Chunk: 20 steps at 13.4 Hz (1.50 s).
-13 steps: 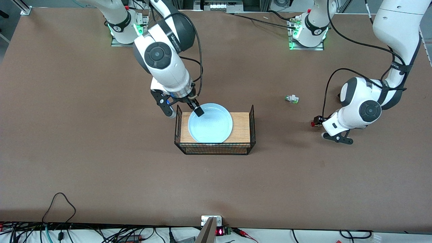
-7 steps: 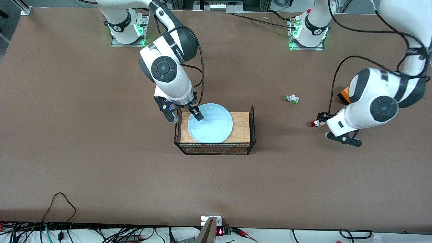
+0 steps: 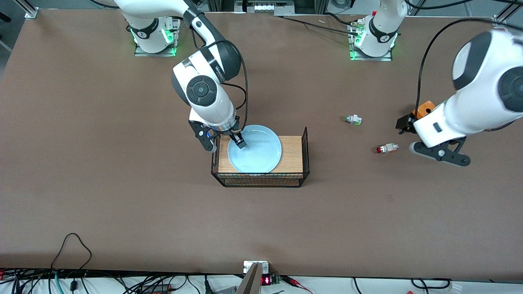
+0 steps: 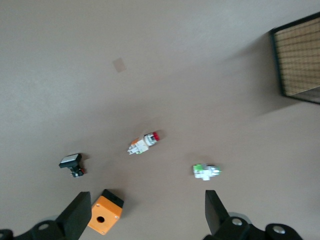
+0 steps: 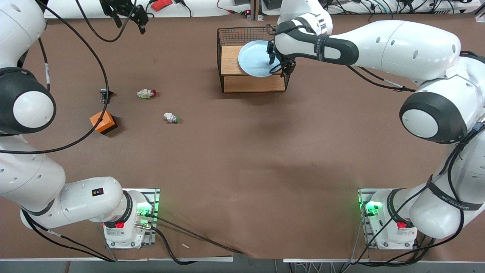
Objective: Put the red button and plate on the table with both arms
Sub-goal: 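Grasp the plate rim with the right gripper while the left gripper withdraws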
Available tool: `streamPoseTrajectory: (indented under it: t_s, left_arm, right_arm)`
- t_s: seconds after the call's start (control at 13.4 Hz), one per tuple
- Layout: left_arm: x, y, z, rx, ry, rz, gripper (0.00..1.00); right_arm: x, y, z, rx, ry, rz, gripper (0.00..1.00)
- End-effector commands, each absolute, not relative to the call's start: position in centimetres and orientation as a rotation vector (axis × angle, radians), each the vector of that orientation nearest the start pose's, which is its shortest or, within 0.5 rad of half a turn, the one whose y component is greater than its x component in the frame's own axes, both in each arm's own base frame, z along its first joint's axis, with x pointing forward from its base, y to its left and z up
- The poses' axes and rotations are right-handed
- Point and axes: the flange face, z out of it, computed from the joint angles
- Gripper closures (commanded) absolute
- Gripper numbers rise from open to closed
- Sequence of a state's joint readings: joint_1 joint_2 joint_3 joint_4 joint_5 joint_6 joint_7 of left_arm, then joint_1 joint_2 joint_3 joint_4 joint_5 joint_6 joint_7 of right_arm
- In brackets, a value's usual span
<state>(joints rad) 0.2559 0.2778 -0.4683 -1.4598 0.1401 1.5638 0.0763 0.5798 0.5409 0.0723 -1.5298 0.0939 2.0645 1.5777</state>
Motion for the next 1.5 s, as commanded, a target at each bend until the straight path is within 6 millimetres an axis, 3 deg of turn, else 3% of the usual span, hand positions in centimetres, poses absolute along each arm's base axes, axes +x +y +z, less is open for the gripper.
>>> streamPoseTrajectory:
  t_s: [0.0,0.15,0.22,0.37,0.75,0.9,1.05,1.2,1.35,1.42]
  left_arm:
    - [58.6,-6.5,54.6,-3.090,0.372,0.163,0.00]
    - [56.4,-4.8,52.9,-3.173,0.273,0.080,0.00]
    - [55.8,-3.5,52.2,-3.202,0.213,0.015,0.00]
    - [54.6,-3.3,52.7,-3.208,0.159,-0.063,0.00]
    - [54.9,-3.2,53.5,-3.197,0.109,-0.034,0.00]
    - [54.8,-3.1,53.6,-3.198,0.108,-0.024,0.00]
    - [54.1,-2.9,53.4,-3.197,0.109,0.071,0.00]
    - [54.2,-2.9,54.1,-3.197,0.115,0.054,0.00]
    - [54.4,-3.0,55.6,-3.196,0.156,0.026,0.00]
    - [54.3,-1.8,56.0,-3.198,0.151,0.046,0.00]
  right_arm:
    - [55.7,42.7,34.4,-2.713,1.471,0.154,0.31]
    - [55.9,42.5,34.5,-2.708,1.475,0.155,0.42]
    - [55.9,42.5,34.6,-2.708,1.473,0.152,0.54]
    - [56.1,42.2,34.4,-2.701,1.483,0.160,0.64]
    - [55.7,42.8,34.7,-2.720,1.439,0.156,0.97]
    - [55.7,42.9,34.8,-2.716,1.434,0.162,1.00]
    - [54.3,44.7,35.1,-2.733,1.395,0.173,1.00]
    - [53.4,45.6,35.6,-2.748,1.370,0.178,1.00]
    - [51.8,46.4,37.5,-2.778,1.340,0.218,1.00]
    - [51.6,46.1,38.9,-2.777,1.337,0.217,1.00]
